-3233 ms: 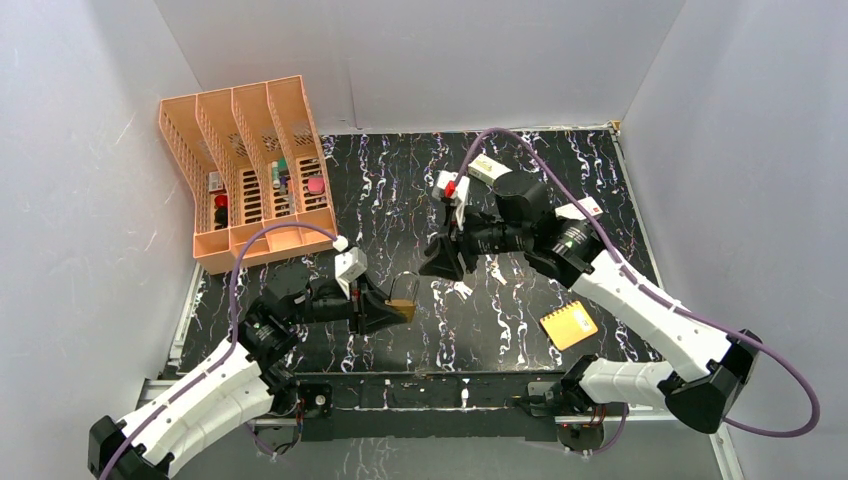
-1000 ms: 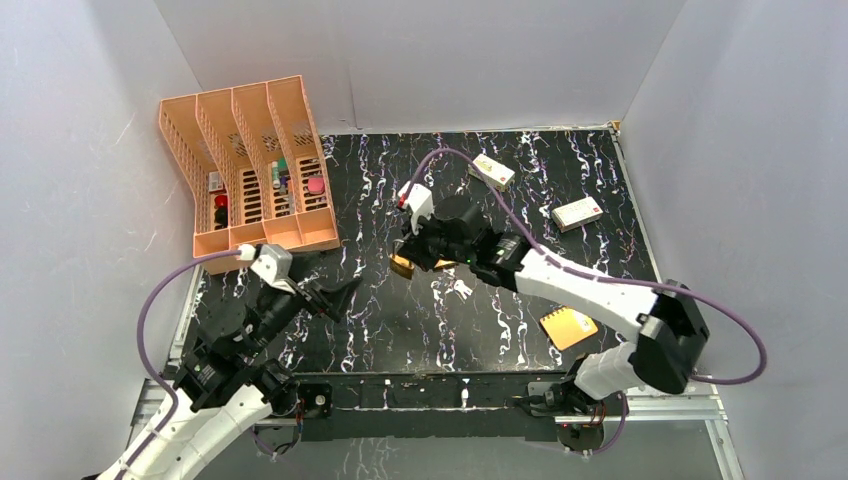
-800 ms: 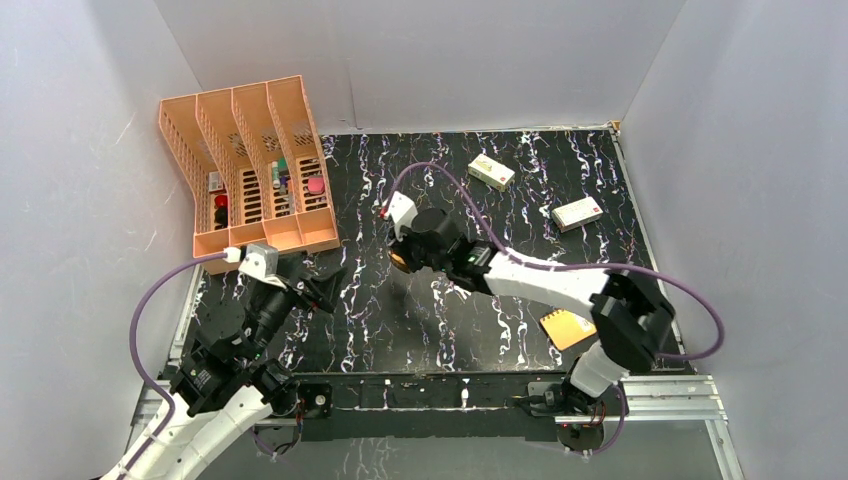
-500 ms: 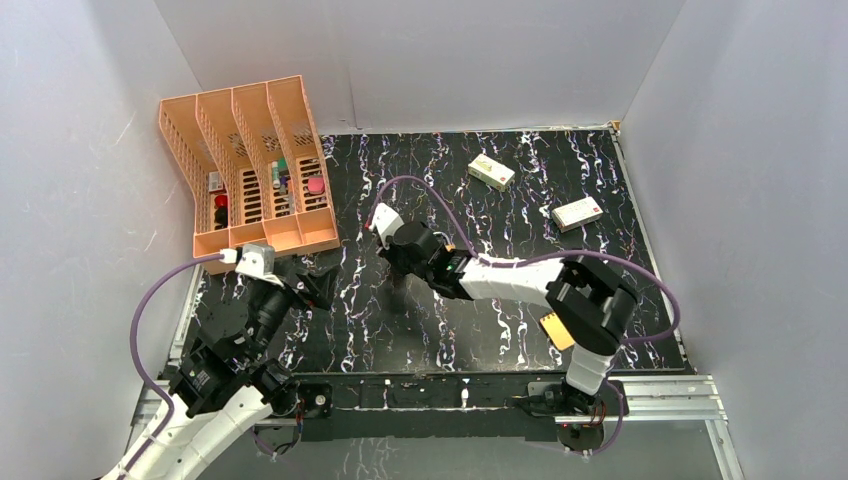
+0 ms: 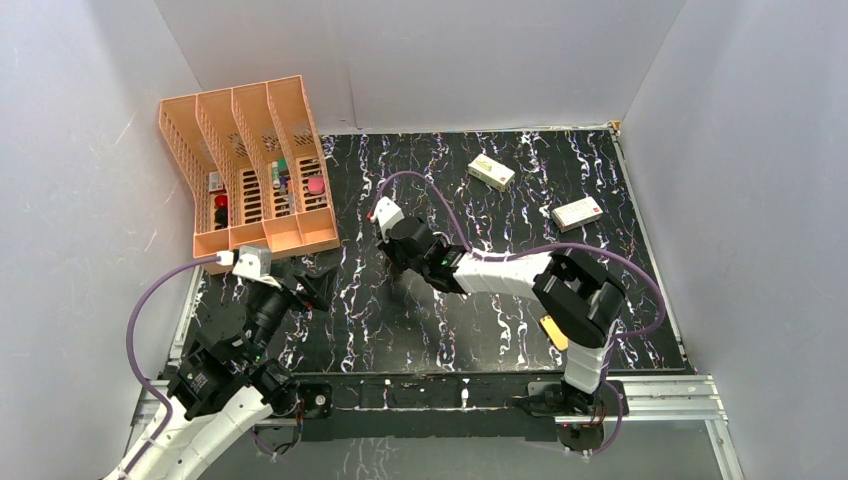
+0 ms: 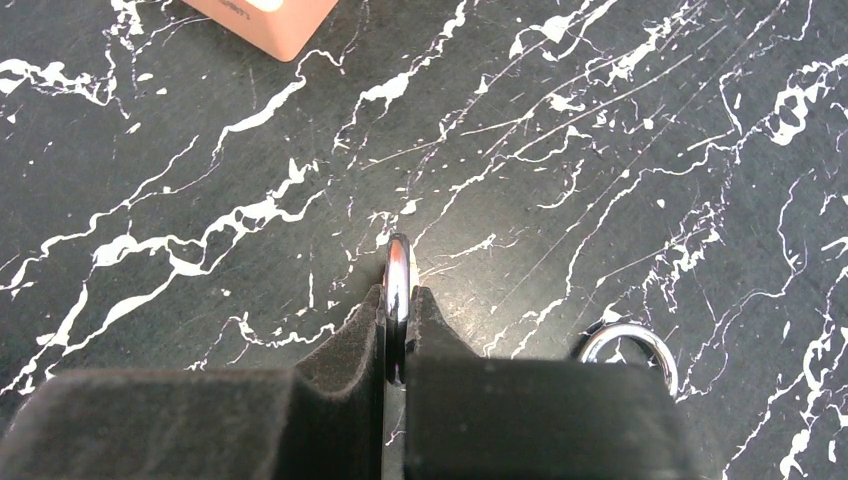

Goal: Unlock with the key

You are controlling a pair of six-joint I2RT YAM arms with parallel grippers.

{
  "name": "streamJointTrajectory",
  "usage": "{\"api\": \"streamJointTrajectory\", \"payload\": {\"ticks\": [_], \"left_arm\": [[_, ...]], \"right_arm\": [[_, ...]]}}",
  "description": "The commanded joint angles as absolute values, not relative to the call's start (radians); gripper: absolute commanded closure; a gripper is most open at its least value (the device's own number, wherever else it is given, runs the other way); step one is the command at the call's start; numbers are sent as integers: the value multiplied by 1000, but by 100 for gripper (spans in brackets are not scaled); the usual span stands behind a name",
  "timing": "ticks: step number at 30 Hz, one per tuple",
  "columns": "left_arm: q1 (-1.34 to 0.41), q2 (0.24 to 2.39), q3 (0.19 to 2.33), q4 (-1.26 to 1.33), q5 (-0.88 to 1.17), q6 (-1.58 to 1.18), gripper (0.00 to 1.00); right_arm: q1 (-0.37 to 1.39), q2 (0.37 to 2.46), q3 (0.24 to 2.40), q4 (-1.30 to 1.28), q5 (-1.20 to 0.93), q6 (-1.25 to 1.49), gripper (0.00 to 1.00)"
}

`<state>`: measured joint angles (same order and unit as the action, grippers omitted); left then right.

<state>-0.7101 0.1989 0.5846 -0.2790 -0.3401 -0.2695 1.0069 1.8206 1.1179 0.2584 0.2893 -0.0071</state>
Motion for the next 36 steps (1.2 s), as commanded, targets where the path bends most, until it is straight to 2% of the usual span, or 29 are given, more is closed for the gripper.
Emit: {"api": "streamJointTrajectory", "payload": {"ticks": [1, 9, 18, 23, 29, 33, 36], "left_arm": [[-709, 204, 615, -274, -350, -278, 2], [-709, 222, 611, -263, -342, -288, 2], [-709, 231, 612, -259, -342, -287, 2], [-709, 237, 613, -259, -347, -285, 2], [-708, 261, 616, -269, -388, -313, 2], [-709, 328, 635, -313, -415, -401, 2], [-709, 376, 646, -334, -386, -451, 2]], "right_arm": [[986, 1770, 1129, 281, 321, 46, 99], [978, 1743, 1108, 267, 295, 52, 73], [979, 1720, 1105, 256, 275, 54, 55], [977, 1671, 1108, 216, 262, 81, 41], [979, 1444, 1061, 87, 300, 138, 11], [967, 1328, 1012, -93, 374, 186, 12], [930, 1295, 948, -202, 365, 226, 24]]}}
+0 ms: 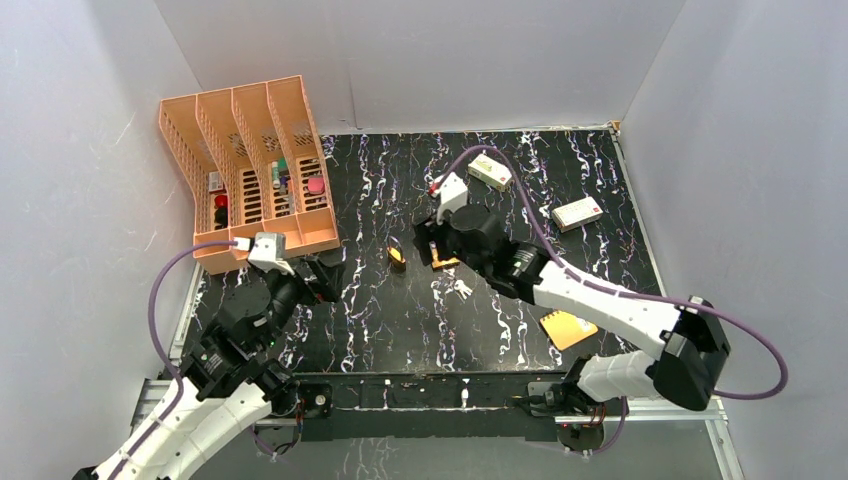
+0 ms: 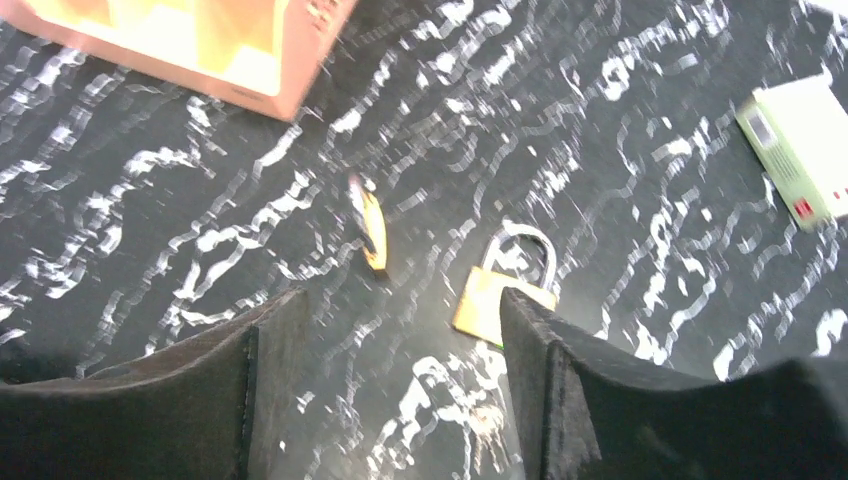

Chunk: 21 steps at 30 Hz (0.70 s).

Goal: Unlock with the key

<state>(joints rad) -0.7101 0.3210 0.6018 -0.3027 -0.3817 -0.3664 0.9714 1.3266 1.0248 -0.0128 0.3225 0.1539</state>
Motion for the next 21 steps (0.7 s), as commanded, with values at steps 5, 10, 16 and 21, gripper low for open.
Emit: {"api": "streamJointTrajectory", "payload": {"ticks": [5, 10, 16, 21], "left_arm": [[-709, 388, 611, -276, -291, -482, 2], [-709, 403, 597, -272, -290, -489, 2], [-709, 402, 593, -284, -314, -496, 2], [-709, 390, 590, -297, -342, -493, 2]], "right_arm": [[856, 1282, 834, -227, 255, 250, 46], [842, 1384, 858, -242, 237, 243, 41], [841, 1512, 926, -235, 244, 226, 38], [841, 1588, 963, -238, 265, 216, 42]]}}
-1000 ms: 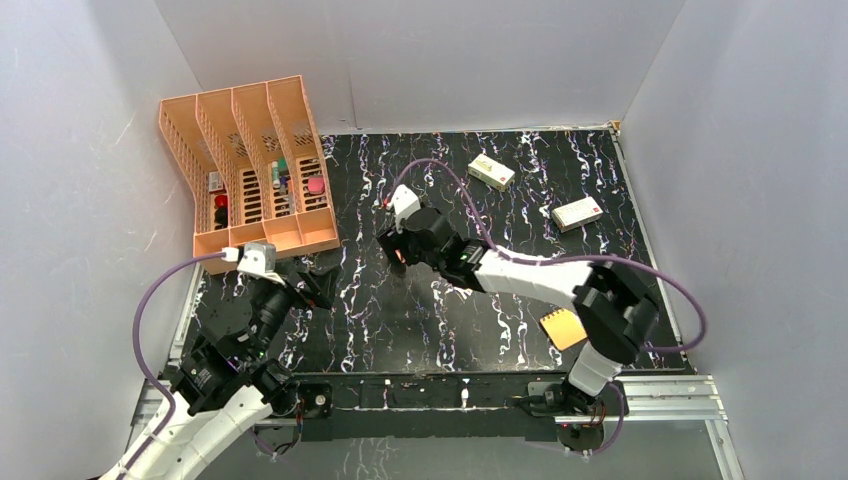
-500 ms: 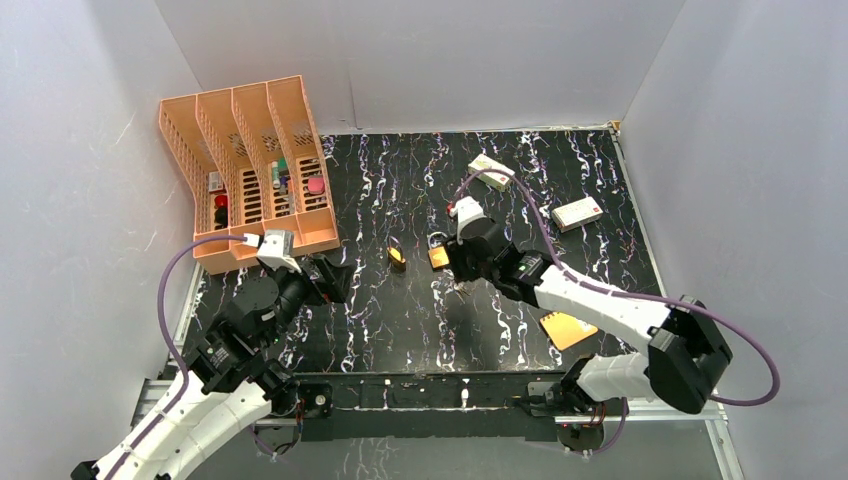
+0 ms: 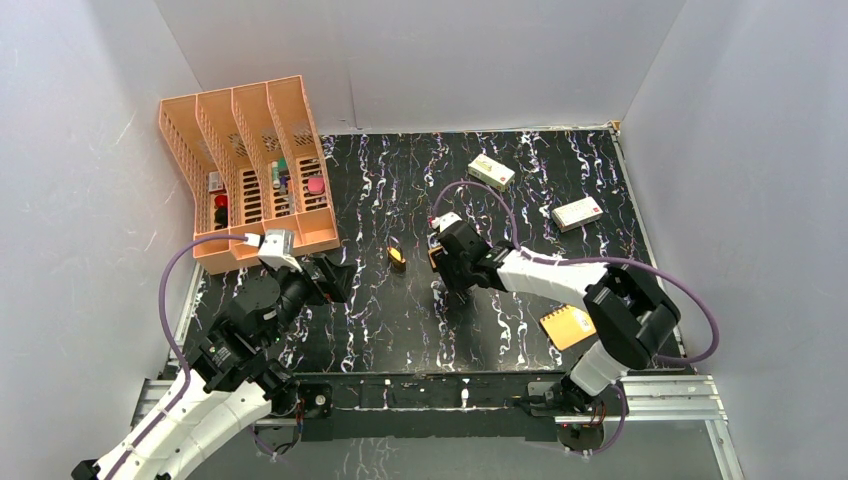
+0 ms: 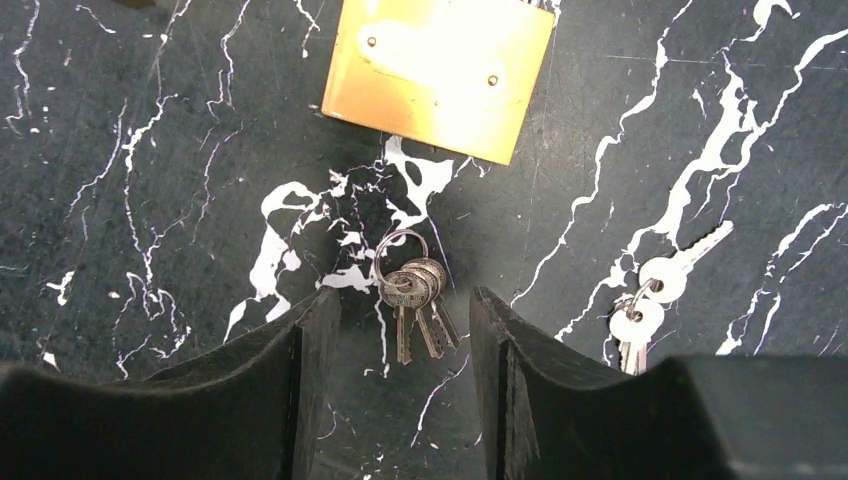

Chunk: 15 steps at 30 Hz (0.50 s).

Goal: Unlock with the key

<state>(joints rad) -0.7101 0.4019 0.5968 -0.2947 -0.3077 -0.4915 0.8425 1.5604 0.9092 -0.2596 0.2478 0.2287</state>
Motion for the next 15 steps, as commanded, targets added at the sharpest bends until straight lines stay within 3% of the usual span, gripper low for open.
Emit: {"api": "streamJointTrajectory", "payload": {"ticks": [1, 15], "left_arm": [[-708, 388, 591, -302, -346, -492, 2], [-709, 384, 591, -314, -350, -494, 2]], "right_arm": [[841, 1595, 966, -234, 265, 215, 43], [841, 1661, 988, -241, 280, 219, 60]]}}
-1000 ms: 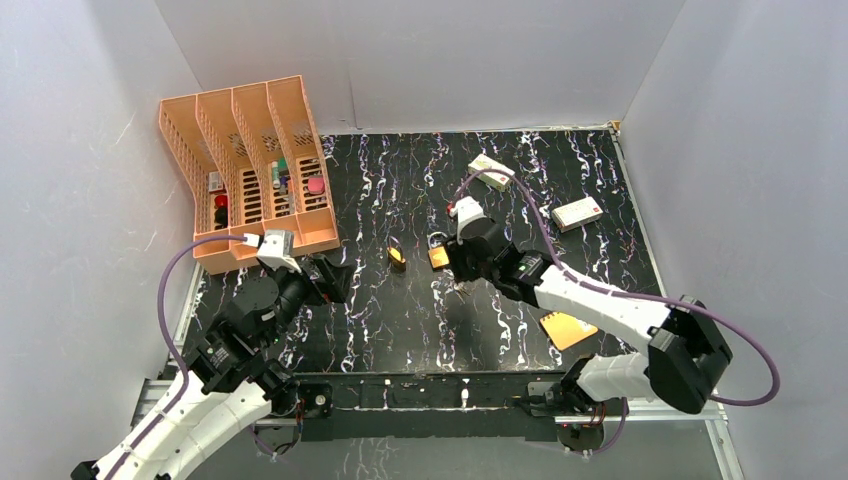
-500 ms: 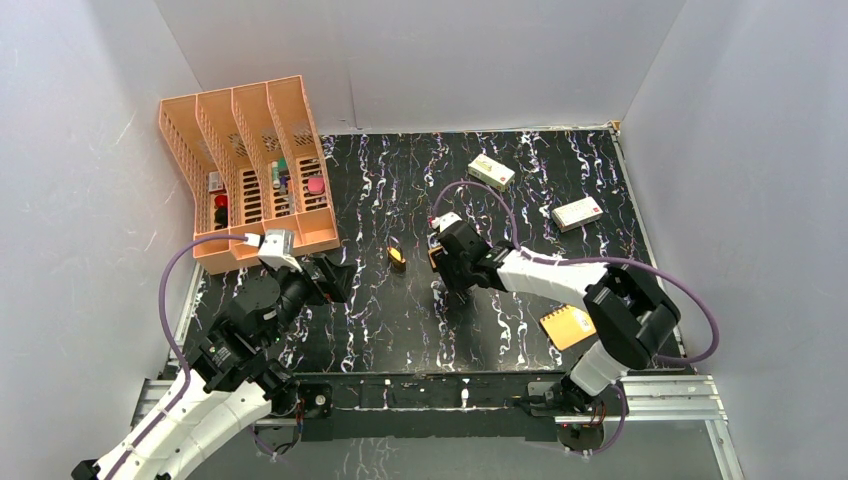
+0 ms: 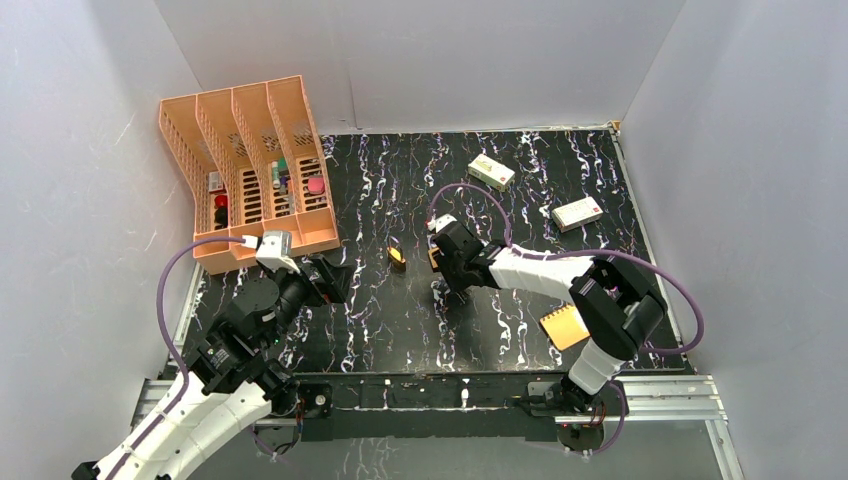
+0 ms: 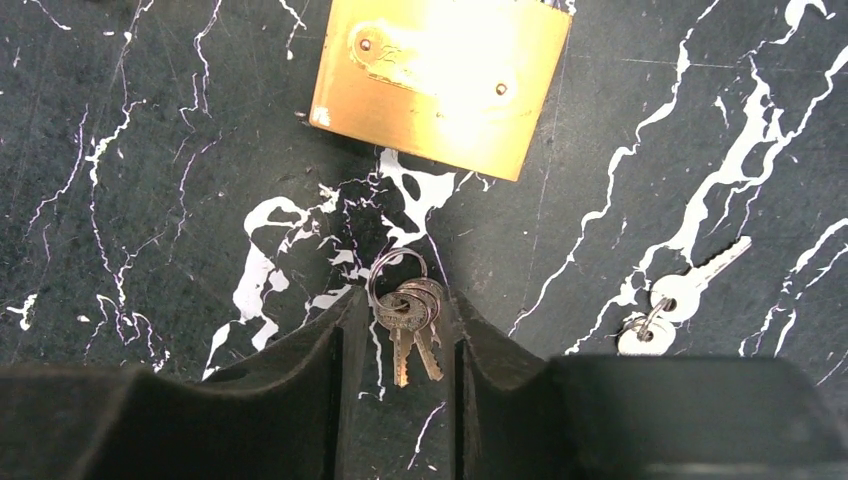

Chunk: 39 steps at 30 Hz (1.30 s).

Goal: Unlock with the key

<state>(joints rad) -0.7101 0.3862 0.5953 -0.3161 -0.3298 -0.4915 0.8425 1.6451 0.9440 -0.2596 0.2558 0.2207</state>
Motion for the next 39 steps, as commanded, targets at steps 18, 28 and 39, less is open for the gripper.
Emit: {"api": "streamJointTrajectory", "payload": {"ticks": [18, 28, 39], "left_arm": [[-709, 364, 590, -326, -348, -509, 2], [-709, 411, 609, -136, -194, -450, 2], [-709, 627, 730, 241, 332, -290, 5]], "right_arm": [[835, 1587, 1002, -292, 300, 248, 100], [836, 1044, 1079, -327, -48, 172, 100], [836, 1025, 1374, -409, -313, 161, 100]]}}
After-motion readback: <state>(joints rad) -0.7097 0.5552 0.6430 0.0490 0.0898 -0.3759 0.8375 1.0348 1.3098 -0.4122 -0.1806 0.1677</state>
